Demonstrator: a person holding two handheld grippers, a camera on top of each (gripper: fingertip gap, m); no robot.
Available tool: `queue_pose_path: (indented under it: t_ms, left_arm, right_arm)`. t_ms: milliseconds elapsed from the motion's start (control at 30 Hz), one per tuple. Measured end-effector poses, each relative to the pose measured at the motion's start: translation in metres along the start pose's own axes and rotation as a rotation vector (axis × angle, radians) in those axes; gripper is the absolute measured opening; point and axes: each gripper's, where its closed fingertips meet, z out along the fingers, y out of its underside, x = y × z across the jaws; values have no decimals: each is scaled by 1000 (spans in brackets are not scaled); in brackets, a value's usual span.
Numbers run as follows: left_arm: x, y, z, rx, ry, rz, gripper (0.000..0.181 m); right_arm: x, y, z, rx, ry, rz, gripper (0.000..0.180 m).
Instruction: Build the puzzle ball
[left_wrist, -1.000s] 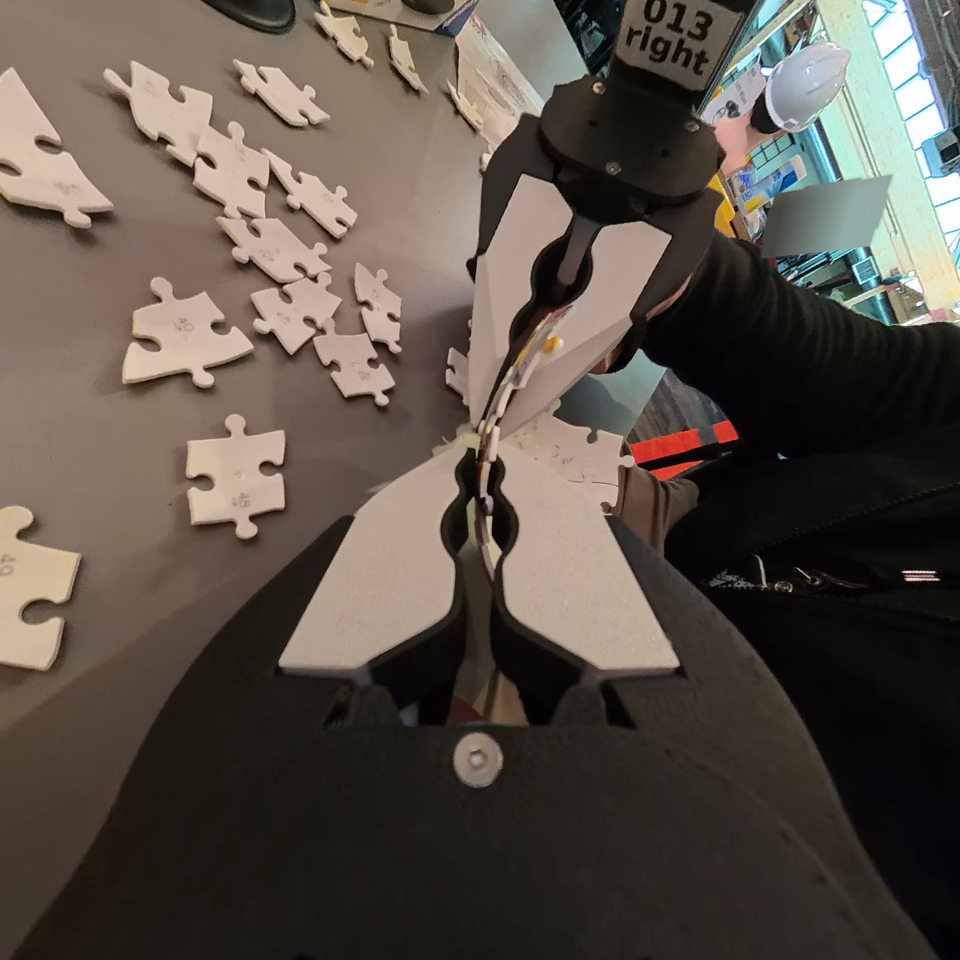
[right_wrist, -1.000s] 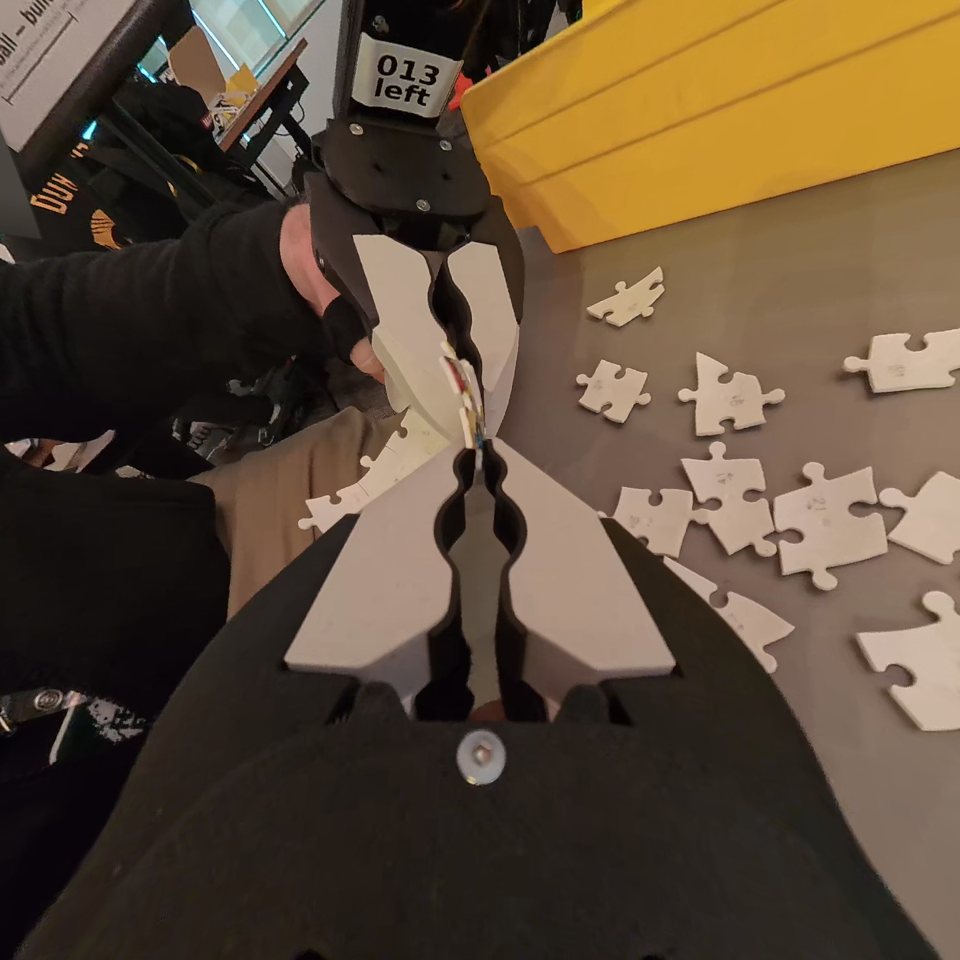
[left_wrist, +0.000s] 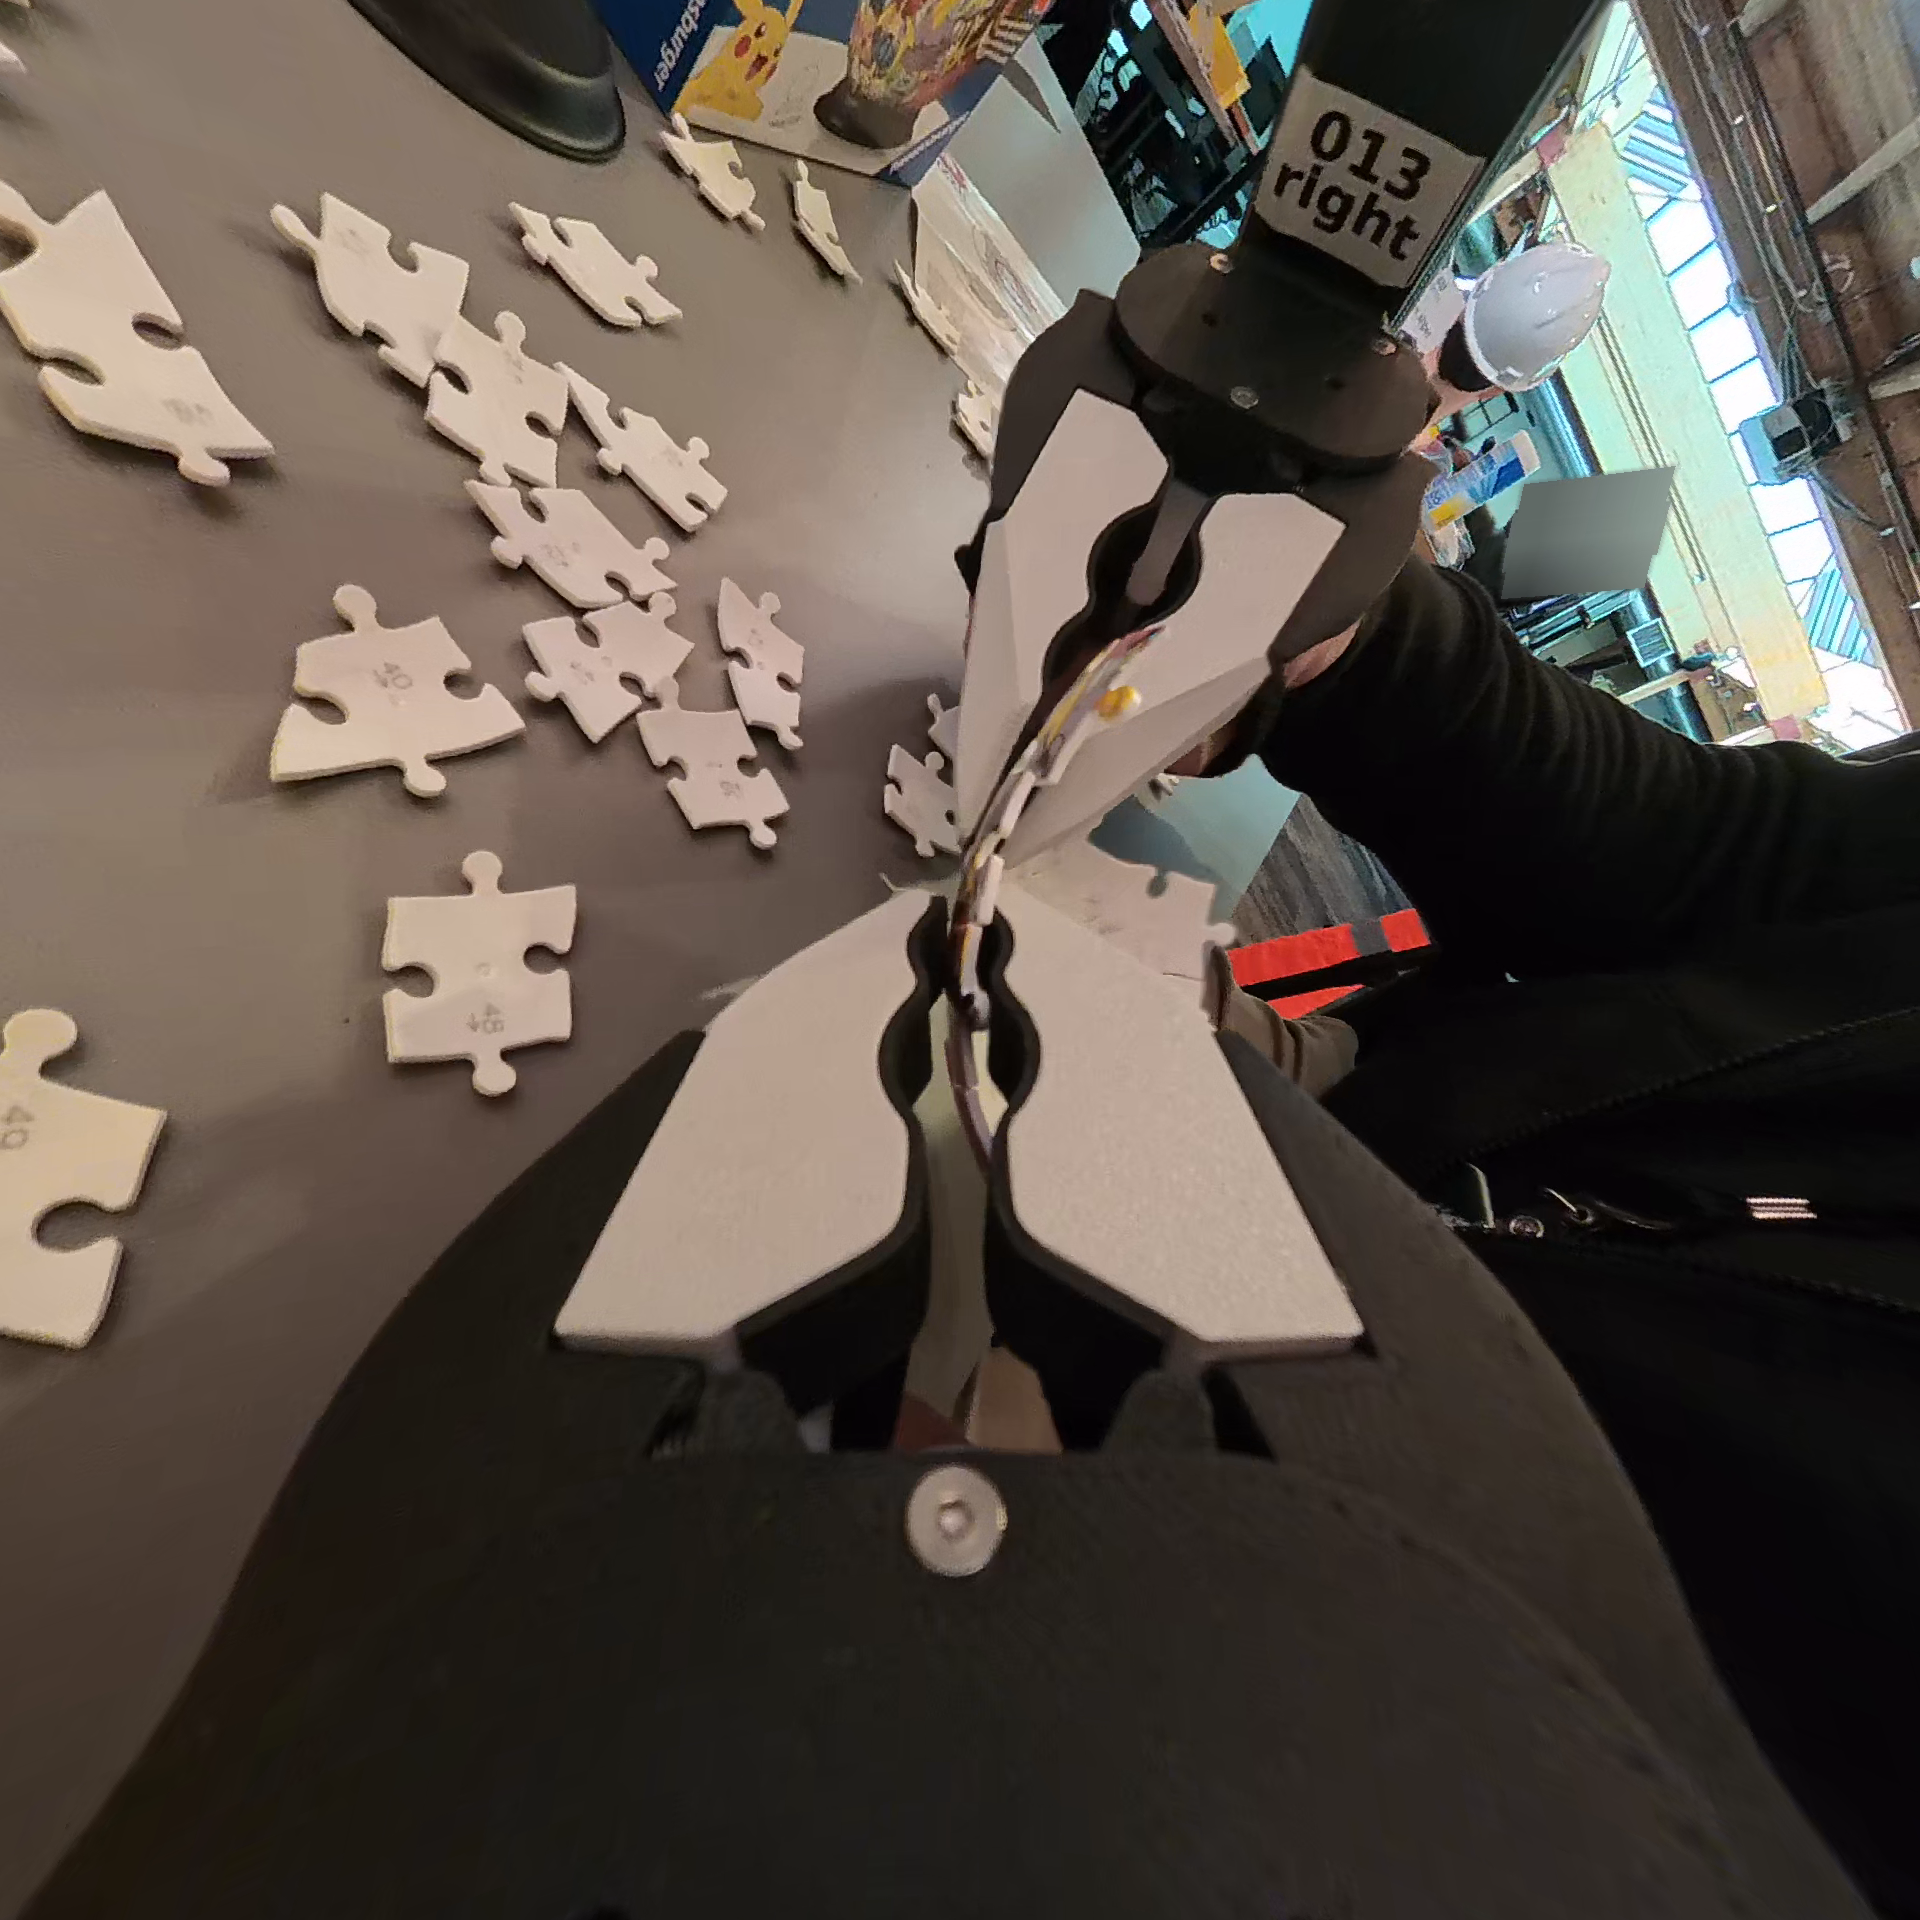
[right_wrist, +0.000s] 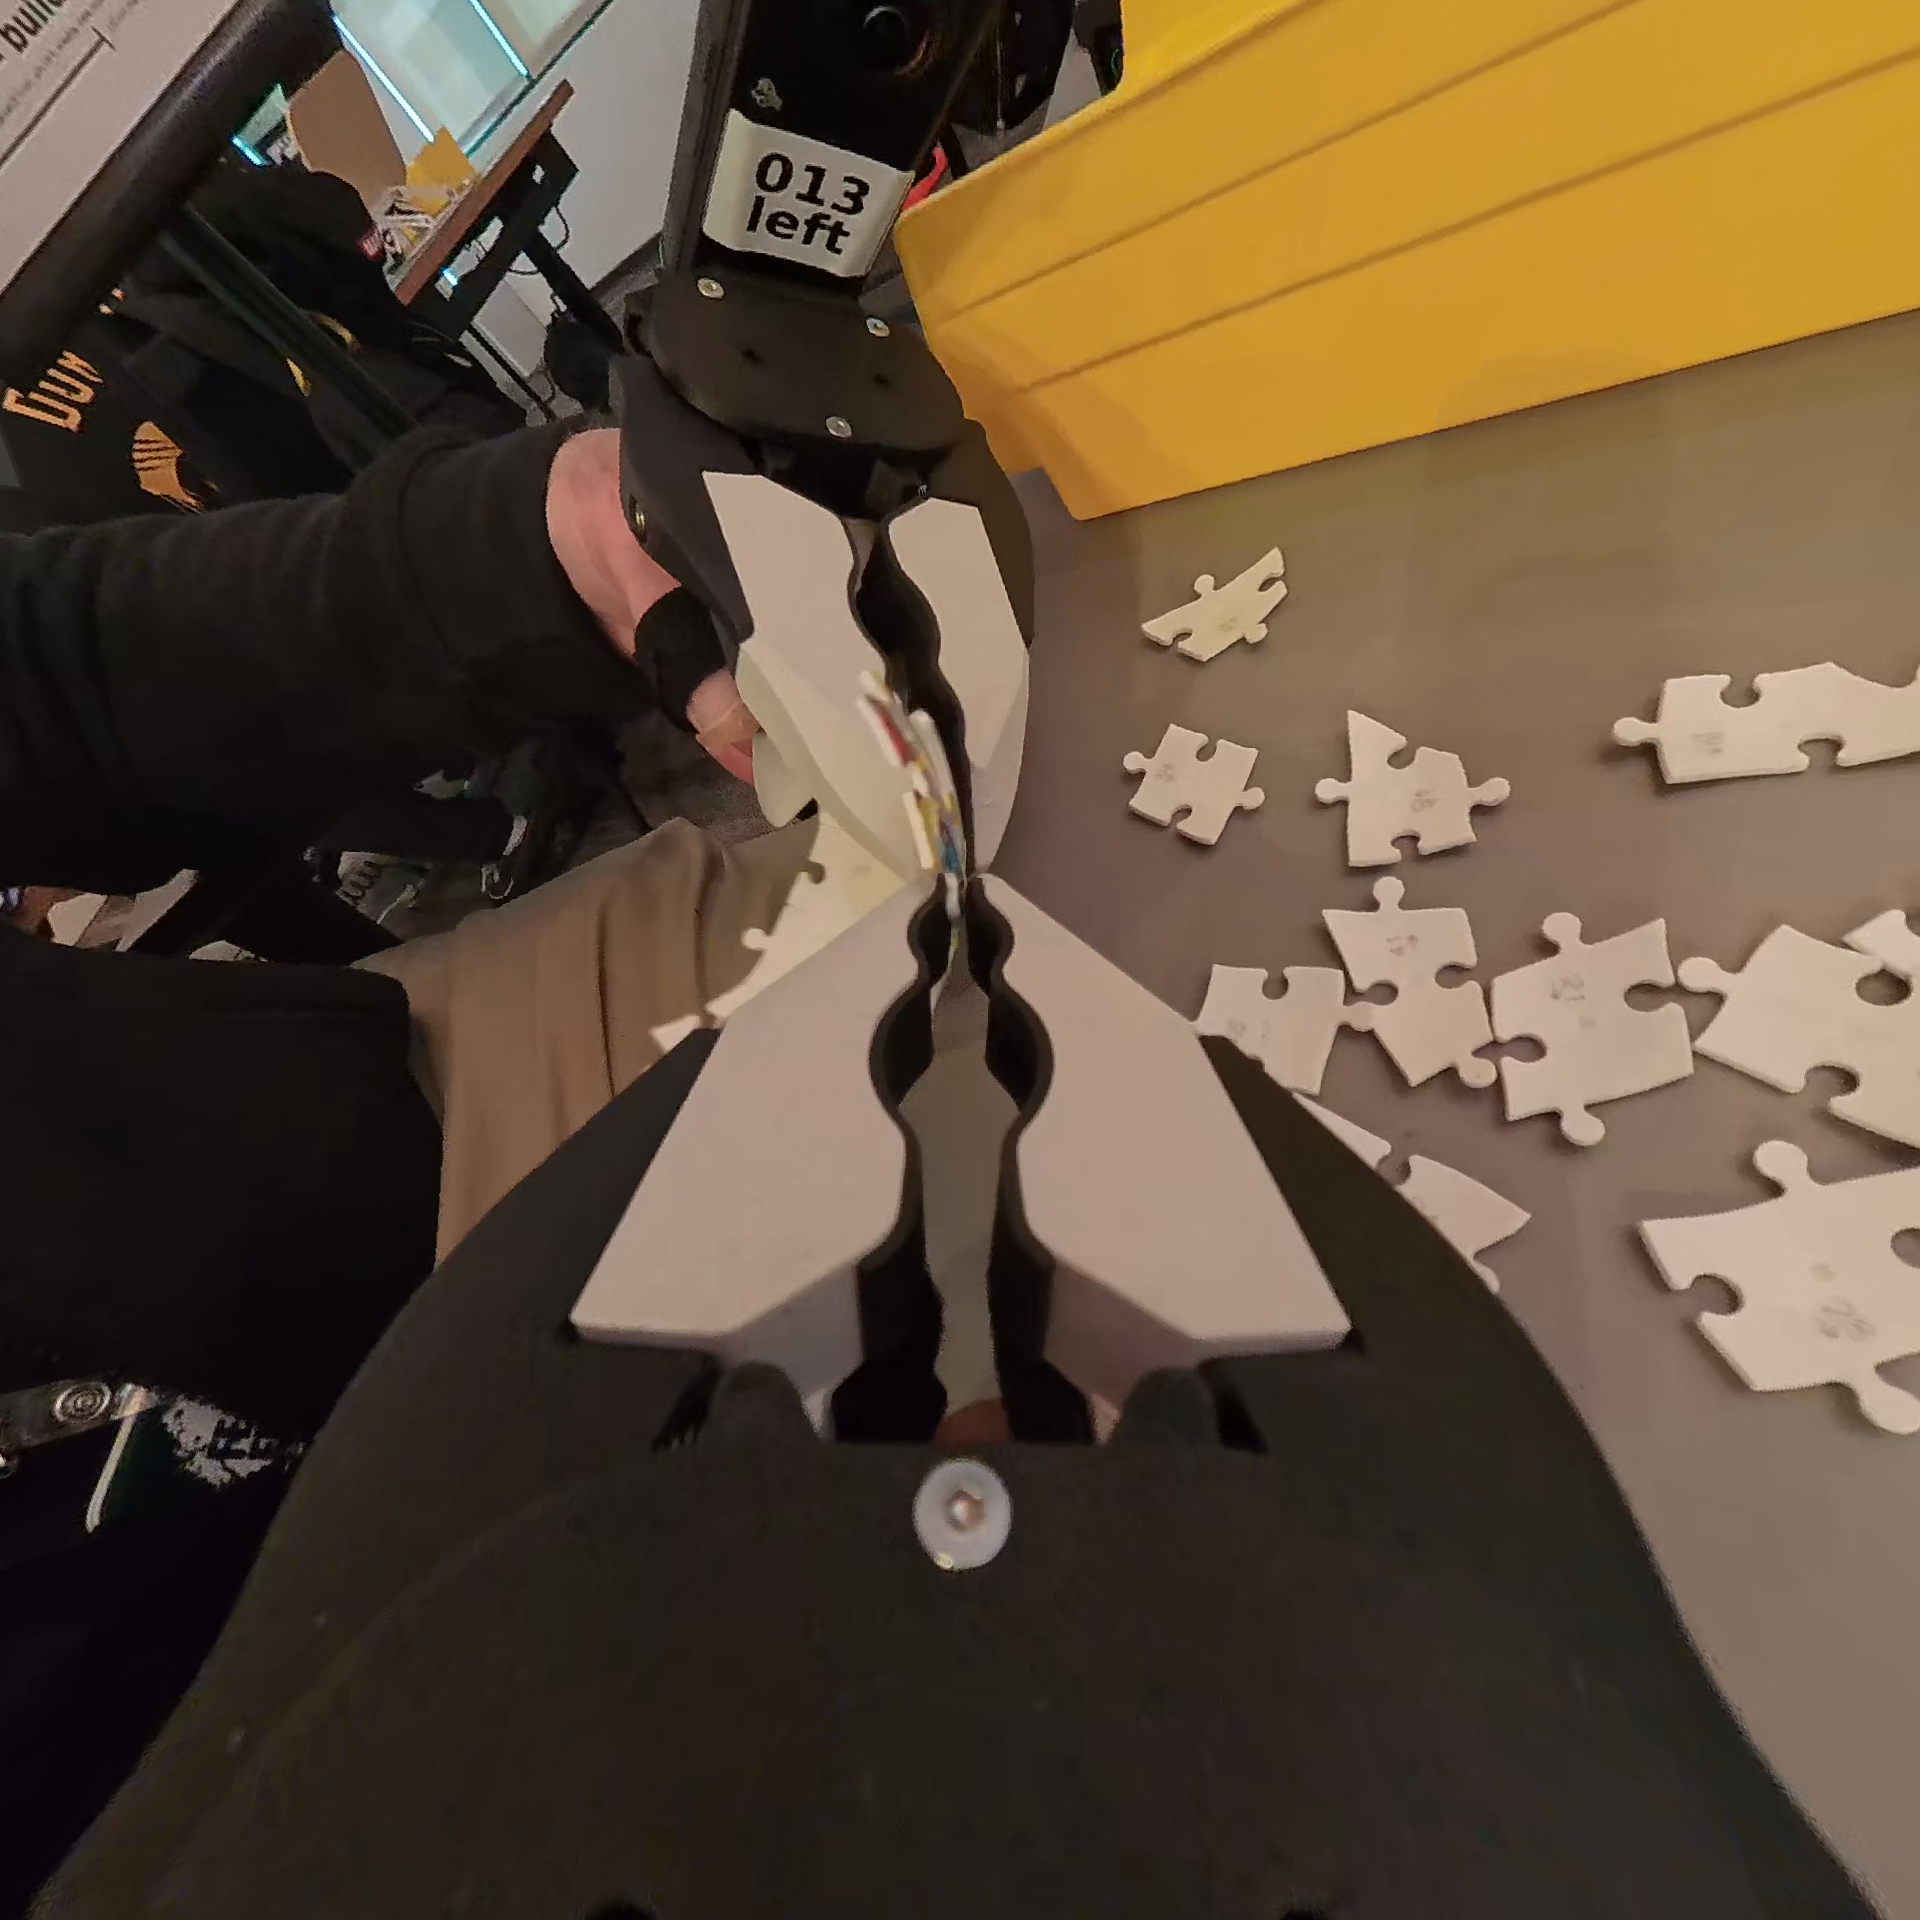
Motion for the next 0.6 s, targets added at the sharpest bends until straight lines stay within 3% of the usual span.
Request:
queue_pose_path:
  t_ms: [100,400,500,600]
  left_arm:
    - [0,0,1,4,-6,11,12]
    - [0,-3,-1,17,-11,24,5]
    - [-2,-3,-2,14,-21,29,4]
    - [-1,-2,-1,11,-20,30,4]
  right_arm:
    - [-1,3,1,-13,-4,-20,0]
    - [0,-1,1,2,6,-12,1]
    - [5,-4,-4,20,33,-7,12]
    - [6,-7,-11,25,39,-21,12]
